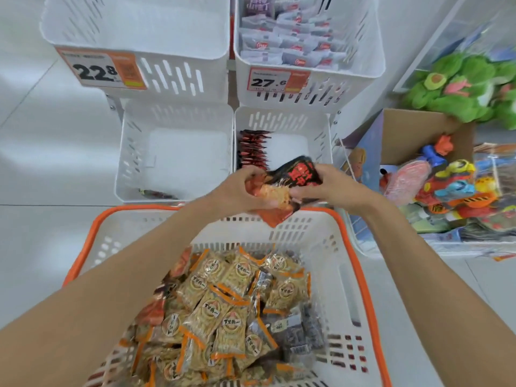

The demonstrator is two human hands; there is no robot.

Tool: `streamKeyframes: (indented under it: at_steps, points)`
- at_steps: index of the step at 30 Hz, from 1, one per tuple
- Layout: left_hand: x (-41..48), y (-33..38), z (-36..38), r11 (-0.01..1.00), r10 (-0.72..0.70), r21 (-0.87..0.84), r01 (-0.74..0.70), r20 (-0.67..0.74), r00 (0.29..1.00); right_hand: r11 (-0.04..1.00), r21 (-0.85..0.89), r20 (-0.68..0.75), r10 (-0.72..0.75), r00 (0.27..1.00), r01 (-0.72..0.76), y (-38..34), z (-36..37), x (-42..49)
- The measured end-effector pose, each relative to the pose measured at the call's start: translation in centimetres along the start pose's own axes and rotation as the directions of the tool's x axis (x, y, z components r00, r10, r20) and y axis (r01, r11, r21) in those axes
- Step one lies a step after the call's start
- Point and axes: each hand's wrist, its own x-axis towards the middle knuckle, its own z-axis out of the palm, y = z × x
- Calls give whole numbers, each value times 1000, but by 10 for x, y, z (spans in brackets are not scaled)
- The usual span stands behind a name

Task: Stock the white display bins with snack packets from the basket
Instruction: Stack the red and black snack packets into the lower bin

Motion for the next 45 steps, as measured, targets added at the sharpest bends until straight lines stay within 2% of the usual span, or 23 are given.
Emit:
streamKeyframes:
  at_steps: [2,4,5,6,8,10,11,12,14,16,17,21,31,34,36,38,41,45]
  points:
    - [33,-9,-7,987,112,137,-87,-187,976,994,-44,-252,-108,962,101,12,-24,16]
    - [58,-29,-13,934,92,357,13,-275,957,945,-303,-466,-257,847,120,30,-40,37]
    - [67,-40,-14,888,35,448,100,-284,958,897,-432,-499,-324,804,93,40,-44,48]
    - [74,-52,-14,849,-32,501,171,-273,961,861,-504,-497,-356,792,70,52,-46,60]
    - [83,-71,-10,837,-142,493,236,-219,965,805,-592,-398,-326,858,31,83,-48,86]
    - [87,-78,-7,869,-174,441,226,-156,972,733,-679,-242,-177,954,-36,111,-42,108]
    - [89,-80,-6,882,-168,421,213,-142,975,724,-688,-184,-104,977,-53,123,-38,117]
    - [91,-82,-6,891,-157,408,199,-136,978,739,-672,-135,-58,989,-49,132,-35,125]
    - [92,-83,-8,901,-140,395,180,-129,982,863,-493,-32,104,994,-106,124,-33,130]
    - [94,-86,-9,901,-127,401,165,-119,985,925,-273,128,308,943,-266,111,-36,130]
    - [94,-86,-9,904,-122,399,156,-111,986,922,-268,170,331,928,-280,111,-38,132]
    - [94,-88,-10,910,-115,388,143,-97,989,878,-452,145,249,958,-160,121,-29,143]
    - [94,-90,-13,949,-57,303,94,-128,990,930,-328,79,202,976,-166,125,-27,133]
    - [81,-81,-13,954,13,296,54,-220,975,936,-322,-155,99,983,-145,107,-22,119]
    - [60,-71,-15,951,99,308,6,-323,941,956,-286,-297,-29,954,-60,84,-5,102]
    - [28,-61,-19,958,154,284,-29,-429,890,967,-252,-368,-141,919,47,54,24,77]
    - [-35,-62,-34,959,173,282,-26,-510,843,973,-211,-294,-154,943,93,17,80,46]
    - [-124,-90,-67,964,89,256,77,-579,810,995,-92,14,-41,999,42,-9,164,20]
